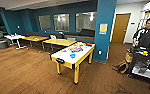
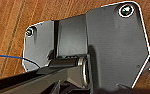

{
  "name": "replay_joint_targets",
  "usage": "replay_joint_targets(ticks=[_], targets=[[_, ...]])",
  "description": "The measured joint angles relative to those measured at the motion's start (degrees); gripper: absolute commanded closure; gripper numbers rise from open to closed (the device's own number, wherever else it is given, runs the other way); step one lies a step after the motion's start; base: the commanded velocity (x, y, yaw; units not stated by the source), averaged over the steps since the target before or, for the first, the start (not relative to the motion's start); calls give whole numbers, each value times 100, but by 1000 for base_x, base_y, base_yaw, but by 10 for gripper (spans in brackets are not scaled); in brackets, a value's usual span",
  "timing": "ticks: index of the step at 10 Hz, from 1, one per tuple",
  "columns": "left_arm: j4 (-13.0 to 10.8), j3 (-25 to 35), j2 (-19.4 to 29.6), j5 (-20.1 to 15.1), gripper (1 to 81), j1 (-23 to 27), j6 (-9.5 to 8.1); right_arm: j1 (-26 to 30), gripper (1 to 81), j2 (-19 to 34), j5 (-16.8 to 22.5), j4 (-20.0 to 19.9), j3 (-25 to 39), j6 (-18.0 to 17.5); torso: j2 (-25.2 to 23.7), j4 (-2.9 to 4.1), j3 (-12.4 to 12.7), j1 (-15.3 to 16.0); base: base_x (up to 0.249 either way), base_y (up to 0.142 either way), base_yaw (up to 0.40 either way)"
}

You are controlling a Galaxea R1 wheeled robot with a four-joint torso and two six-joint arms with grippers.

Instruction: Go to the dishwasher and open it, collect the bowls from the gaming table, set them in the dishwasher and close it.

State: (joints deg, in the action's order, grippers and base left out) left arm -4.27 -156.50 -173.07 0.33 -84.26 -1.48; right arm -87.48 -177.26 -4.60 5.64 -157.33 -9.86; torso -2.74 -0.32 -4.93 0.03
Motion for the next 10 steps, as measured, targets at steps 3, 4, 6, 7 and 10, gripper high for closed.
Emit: replay_joint_targets(ticks=[3,4,6,7,10], targets=[[0,-24,57,20,10,30,-1,46,10,-60,-28,0,5,-2,2,0,-2,2,128,96,0],[0,-28,50,-6,10,-13,0,2,10,-44,-6,0,5,0,2,0,-2,0,147,73,0],[0,-15,38,0,10,0,0,-6,10,-55,-6,0,6,0,2,0,-2,-2,155,67,0],[0,-17,38,7,10,13,0,11,10,-41,-6,0,5,0,2,0,-2,-2,158,67,0],[0,-17,35,5,10,11,0,18,10,-50,-9,0,6,2,2,0,-2,-2,158,65,0]])
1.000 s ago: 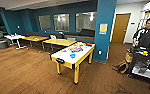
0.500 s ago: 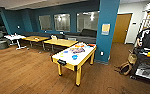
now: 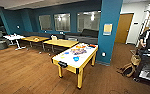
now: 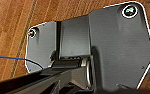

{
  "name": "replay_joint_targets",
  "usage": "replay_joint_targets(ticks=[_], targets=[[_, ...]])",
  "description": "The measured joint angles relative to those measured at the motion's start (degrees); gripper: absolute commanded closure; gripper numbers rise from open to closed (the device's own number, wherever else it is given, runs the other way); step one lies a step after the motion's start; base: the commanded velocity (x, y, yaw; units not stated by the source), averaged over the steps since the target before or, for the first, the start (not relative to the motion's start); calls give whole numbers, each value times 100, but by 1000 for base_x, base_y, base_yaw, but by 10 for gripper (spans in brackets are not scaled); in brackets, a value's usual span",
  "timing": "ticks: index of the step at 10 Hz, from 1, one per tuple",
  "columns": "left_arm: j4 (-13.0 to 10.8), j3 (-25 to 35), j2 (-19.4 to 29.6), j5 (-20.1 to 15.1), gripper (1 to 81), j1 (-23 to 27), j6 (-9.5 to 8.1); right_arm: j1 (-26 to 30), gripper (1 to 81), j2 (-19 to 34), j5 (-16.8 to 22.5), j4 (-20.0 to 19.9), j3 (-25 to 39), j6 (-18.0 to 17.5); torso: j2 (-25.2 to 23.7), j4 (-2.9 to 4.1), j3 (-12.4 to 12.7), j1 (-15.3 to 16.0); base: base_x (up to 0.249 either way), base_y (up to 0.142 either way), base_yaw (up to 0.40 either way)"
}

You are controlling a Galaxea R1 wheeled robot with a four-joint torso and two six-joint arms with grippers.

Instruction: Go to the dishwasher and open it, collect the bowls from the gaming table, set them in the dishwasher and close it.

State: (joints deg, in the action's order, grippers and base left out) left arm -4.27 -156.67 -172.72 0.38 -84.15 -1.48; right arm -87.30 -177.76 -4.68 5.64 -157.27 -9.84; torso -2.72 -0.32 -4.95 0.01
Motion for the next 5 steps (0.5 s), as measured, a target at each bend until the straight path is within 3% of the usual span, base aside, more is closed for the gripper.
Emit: replay_joint_targets(ticks=[5], targets=[[0,0,-7,0,10,0,0,0,10,1,0,0,-1,-2,0,0,0,0,159,65,0]])
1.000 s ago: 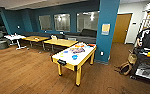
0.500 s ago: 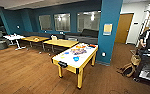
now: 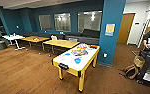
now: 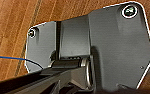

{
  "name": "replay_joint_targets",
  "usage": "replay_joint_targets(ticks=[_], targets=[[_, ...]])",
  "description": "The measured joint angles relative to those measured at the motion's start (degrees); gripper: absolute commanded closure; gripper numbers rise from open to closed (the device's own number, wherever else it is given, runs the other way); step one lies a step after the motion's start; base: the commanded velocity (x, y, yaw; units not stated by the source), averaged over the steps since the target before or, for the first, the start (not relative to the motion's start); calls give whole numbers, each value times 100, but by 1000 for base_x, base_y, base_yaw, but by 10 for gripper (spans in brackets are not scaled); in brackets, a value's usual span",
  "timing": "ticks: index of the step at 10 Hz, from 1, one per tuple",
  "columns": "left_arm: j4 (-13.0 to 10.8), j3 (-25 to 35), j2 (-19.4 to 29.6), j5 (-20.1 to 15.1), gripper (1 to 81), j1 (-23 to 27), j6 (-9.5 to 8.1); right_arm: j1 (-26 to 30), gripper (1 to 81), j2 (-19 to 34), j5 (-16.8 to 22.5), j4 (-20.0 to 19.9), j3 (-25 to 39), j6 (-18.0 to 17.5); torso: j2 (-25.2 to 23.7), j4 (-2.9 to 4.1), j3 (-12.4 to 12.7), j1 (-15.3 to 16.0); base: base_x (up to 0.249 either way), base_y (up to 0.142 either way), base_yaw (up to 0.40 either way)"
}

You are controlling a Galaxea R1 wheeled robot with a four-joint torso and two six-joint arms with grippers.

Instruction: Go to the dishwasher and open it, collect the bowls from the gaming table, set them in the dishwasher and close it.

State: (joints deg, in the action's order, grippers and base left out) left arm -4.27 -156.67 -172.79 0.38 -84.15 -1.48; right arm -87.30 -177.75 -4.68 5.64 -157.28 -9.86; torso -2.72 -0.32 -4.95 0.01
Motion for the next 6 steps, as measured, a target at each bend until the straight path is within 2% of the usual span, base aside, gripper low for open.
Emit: replay_joint_targets(ticks=[6], targets=[[0,0,-6,-2,10,0,0,0,10,0,0,0,0,2,0,0,0,0,167,64,0]])
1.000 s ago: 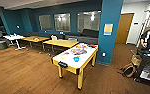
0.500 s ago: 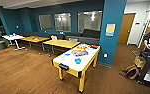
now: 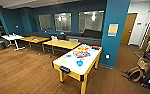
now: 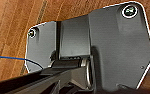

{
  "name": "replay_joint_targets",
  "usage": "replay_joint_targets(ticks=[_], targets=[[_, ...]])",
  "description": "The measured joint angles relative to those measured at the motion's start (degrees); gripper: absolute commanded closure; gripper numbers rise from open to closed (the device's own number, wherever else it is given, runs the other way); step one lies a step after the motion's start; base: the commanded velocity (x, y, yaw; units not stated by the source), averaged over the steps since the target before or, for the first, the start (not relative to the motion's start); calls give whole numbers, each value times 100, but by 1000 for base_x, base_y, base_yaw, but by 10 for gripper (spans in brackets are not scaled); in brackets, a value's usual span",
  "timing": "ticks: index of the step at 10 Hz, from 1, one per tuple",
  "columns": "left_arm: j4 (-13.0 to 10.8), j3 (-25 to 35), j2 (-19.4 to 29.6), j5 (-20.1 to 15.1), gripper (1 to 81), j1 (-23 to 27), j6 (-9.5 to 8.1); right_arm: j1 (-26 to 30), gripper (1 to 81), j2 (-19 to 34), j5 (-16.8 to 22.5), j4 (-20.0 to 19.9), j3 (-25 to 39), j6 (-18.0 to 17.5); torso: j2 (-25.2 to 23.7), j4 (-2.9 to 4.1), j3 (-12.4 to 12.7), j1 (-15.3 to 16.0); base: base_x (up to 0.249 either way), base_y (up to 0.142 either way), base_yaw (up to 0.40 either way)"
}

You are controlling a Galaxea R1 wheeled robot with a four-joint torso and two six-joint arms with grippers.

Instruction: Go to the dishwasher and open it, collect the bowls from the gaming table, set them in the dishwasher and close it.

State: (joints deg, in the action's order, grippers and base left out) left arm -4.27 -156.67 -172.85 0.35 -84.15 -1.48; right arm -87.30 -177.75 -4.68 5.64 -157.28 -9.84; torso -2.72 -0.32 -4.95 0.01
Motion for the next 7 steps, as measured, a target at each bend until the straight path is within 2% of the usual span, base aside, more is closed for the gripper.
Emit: replay_joint_targets(ticks=[3,7], targets=[[0,0,2,5,10,0,2,0,10,-1,-2,0,0,-2,0,0,0,0,199,64,0],[0,0,0,6,10,4,0,-16,10,2,2,0,0,-2,0,0,0,-1,242,76,0]])
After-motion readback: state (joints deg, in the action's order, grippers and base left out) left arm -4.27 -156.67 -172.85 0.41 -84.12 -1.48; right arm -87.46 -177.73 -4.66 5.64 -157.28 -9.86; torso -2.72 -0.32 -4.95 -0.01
